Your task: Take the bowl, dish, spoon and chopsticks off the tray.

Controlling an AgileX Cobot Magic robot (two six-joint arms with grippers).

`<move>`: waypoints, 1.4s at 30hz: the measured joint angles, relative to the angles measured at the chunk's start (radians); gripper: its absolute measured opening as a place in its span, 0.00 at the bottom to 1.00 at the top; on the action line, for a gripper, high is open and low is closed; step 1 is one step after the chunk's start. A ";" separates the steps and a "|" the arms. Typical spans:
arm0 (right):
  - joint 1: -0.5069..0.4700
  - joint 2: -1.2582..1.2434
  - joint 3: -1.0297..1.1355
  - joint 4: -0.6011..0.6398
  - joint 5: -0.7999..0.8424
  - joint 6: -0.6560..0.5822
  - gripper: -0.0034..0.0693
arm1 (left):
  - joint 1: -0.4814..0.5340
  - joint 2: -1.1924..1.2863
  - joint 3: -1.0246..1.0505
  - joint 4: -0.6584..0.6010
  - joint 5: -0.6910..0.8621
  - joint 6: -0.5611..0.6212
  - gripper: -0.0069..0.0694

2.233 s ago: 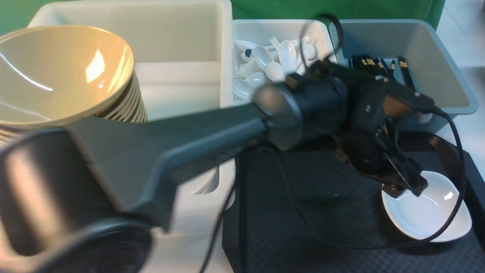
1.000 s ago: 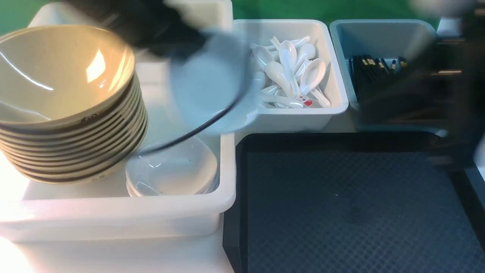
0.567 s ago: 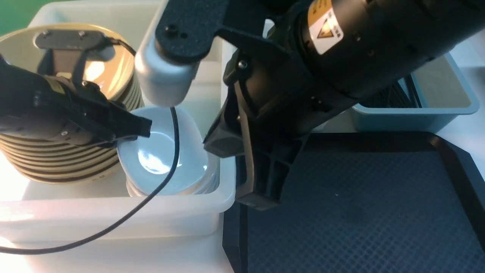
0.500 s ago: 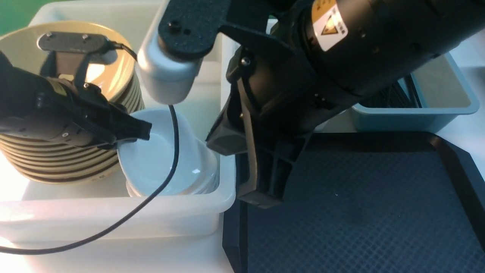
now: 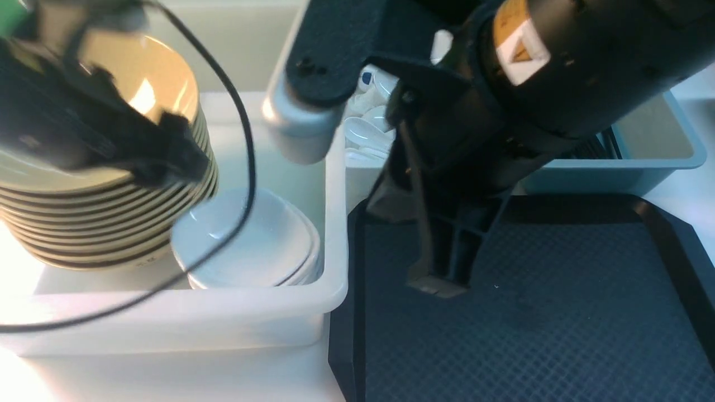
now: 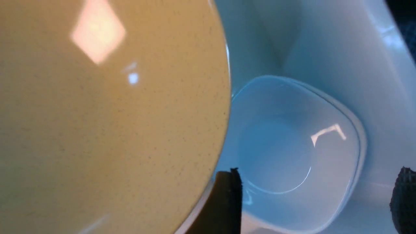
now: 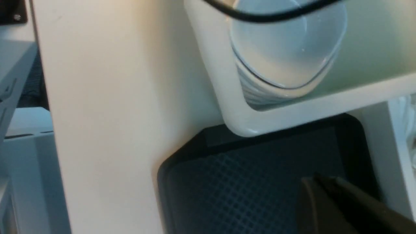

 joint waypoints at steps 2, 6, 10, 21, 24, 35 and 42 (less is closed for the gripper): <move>0.000 -0.019 0.000 -0.037 0.003 0.013 0.14 | 0.000 -0.061 -0.020 0.024 0.036 -0.021 0.81; 0.000 -0.056 0.002 -0.082 0.006 0.046 0.15 | 0.000 -0.177 0.076 0.048 0.047 -0.050 0.61; 0.000 -0.114 0.040 -0.094 0.007 0.085 0.15 | 0.000 -0.297 0.295 0.065 -0.032 -0.058 0.28; 0.000 -0.493 0.490 -0.117 -0.330 0.240 0.15 | 0.000 -0.858 0.699 0.138 -0.273 -0.120 0.08; 0.000 -0.605 0.649 -0.119 -0.514 0.265 0.16 | 0.000 -0.972 0.756 0.152 -0.310 -0.152 0.08; 0.000 -0.846 0.950 -0.121 -0.909 0.273 0.17 | 0.000 -1.124 0.800 0.159 -0.343 -0.167 0.08; 0.000 -0.849 0.984 -0.124 -0.885 0.273 0.18 | 0.000 -1.124 0.801 0.159 -0.343 -0.168 0.08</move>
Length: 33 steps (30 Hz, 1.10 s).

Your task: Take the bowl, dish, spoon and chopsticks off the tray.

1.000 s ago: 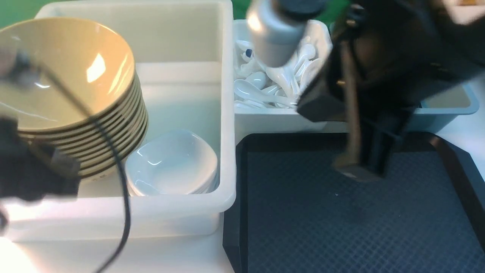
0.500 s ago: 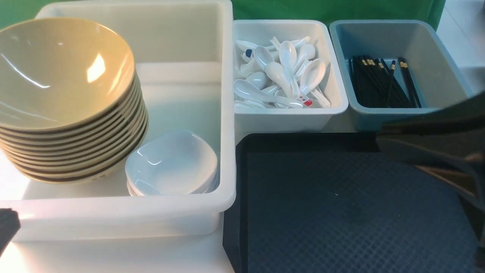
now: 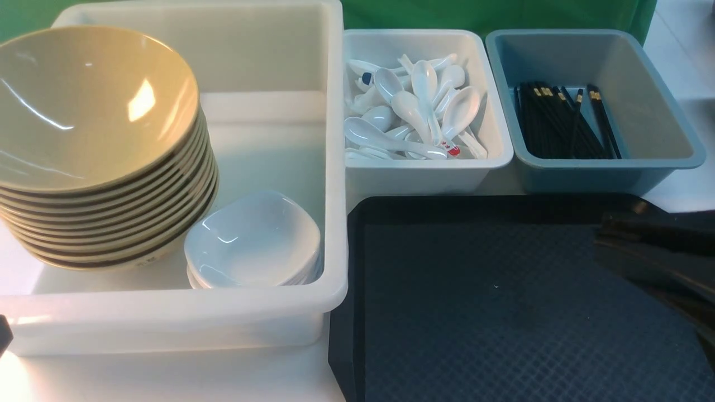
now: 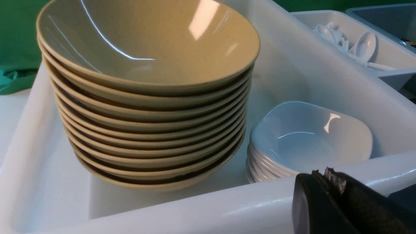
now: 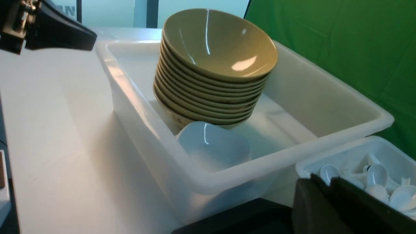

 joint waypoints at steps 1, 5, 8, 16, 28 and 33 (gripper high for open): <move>0.000 0.000 0.000 0.000 0.001 0.000 0.18 | 0.000 0.000 0.000 0.000 0.000 0.000 0.08; 0.000 0.000 0.002 -0.001 0.011 0.001 0.19 | 0.000 0.000 0.000 0.001 0.000 -0.001 0.08; 0.000 -0.002 0.002 -0.001 0.017 0.001 0.19 | 0.000 0.000 0.000 0.001 0.000 -0.001 0.08; -0.049 -0.107 0.129 -0.013 -0.033 0.013 0.09 | 0.000 0.000 0.000 0.001 0.000 -0.001 0.08; -0.819 -0.538 0.602 -0.004 -0.318 0.263 0.09 | 0.000 0.000 0.000 0.001 0.000 -0.001 0.08; -0.988 -0.638 0.730 -0.004 -0.285 0.301 0.09 | 0.000 0.000 0.000 0.001 0.000 -0.001 0.08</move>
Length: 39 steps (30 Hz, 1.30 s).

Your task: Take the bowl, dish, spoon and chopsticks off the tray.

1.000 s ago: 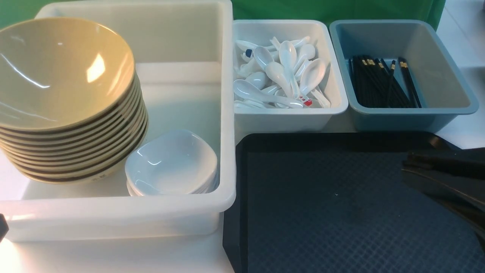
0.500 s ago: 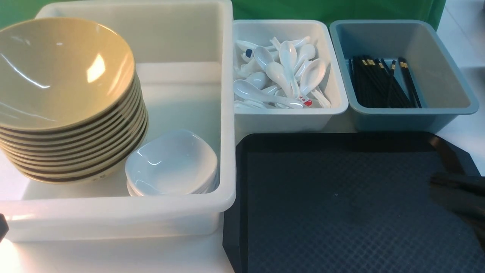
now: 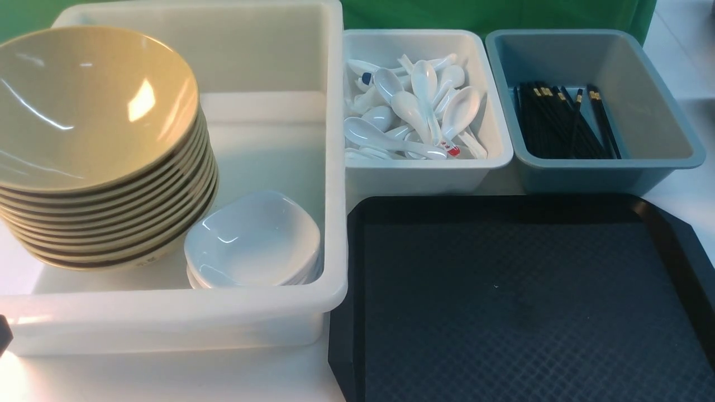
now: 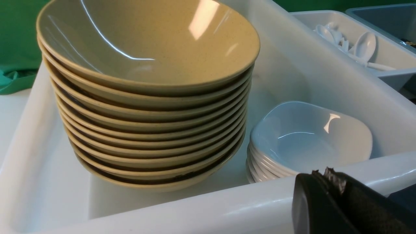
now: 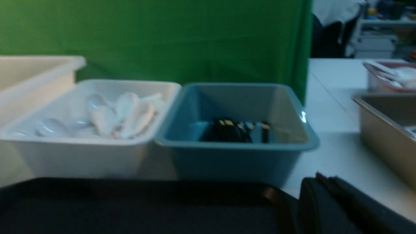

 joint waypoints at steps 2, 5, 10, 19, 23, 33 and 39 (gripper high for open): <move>-0.039 -0.020 0.012 0.000 0.053 0.005 0.09 | 0.000 0.000 0.000 0.000 0.000 0.000 0.08; -0.045 -0.025 0.014 0.001 0.180 0.006 0.09 | 0.000 0.000 0.000 0.000 0.000 0.000 0.08; -0.038 -0.025 0.014 0.003 0.244 0.006 0.09 | 0.000 0.000 0.000 0.000 0.000 0.000 0.08; 0.013 -0.025 0.014 0.003 0.245 0.006 0.09 | 0.000 0.000 0.000 0.000 0.000 0.000 0.08; 0.014 -0.025 0.014 0.003 0.245 0.006 0.09 | 0.000 0.000 0.000 0.000 0.000 0.000 0.08; 0.018 -0.025 0.014 0.003 0.244 0.006 0.10 | 0.000 0.000 0.000 0.000 0.000 0.000 0.08; 0.018 -0.025 0.014 0.003 0.244 0.006 0.11 | 0.000 0.000 0.001 0.000 -0.001 0.000 0.08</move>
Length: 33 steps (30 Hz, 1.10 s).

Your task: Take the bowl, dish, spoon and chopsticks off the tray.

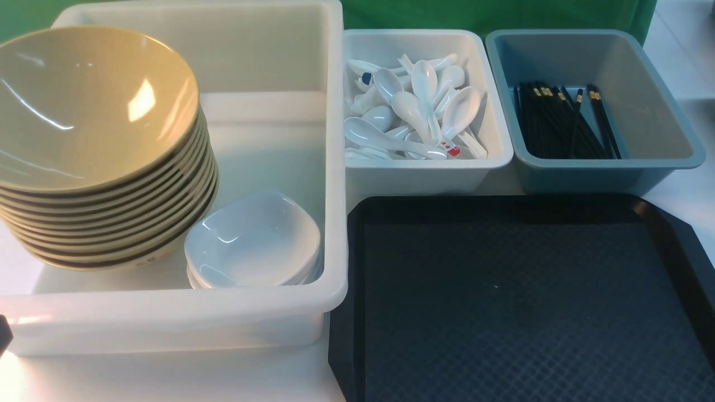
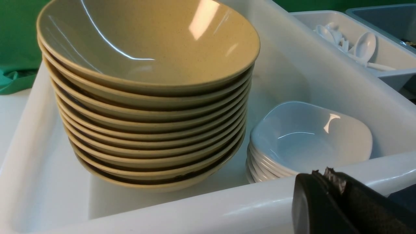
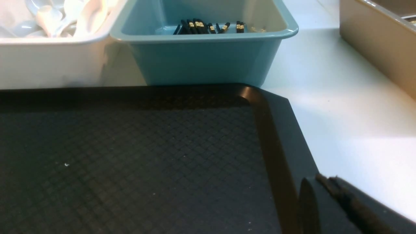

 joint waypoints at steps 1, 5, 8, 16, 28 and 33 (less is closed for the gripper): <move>0.000 0.000 0.000 0.000 0.000 0.000 0.11 | 0.000 0.000 0.004 0.000 -0.001 0.000 0.08; 0.000 0.000 0.000 0.000 0.000 0.000 0.11 | 0.000 0.000 0.054 0.015 -0.039 0.000 0.08; 0.000 0.000 0.000 0.000 0.000 0.000 0.11 | 0.020 -0.002 0.145 0.034 -0.231 0.023 0.08; 0.001 0.000 0.000 0.000 0.000 0.000 0.13 | 0.191 -0.072 0.426 0.031 -0.674 0.097 0.08; 0.001 0.000 0.000 0.001 0.000 0.000 0.14 | 0.261 -0.087 0.437 0.006 -0.364 0.120 0.08; 0.001 0.000 0.000 0.001 0.000 0.000 0.15 | 0.261 -0.087 0.437 0.006 -0.364 0.127 0.08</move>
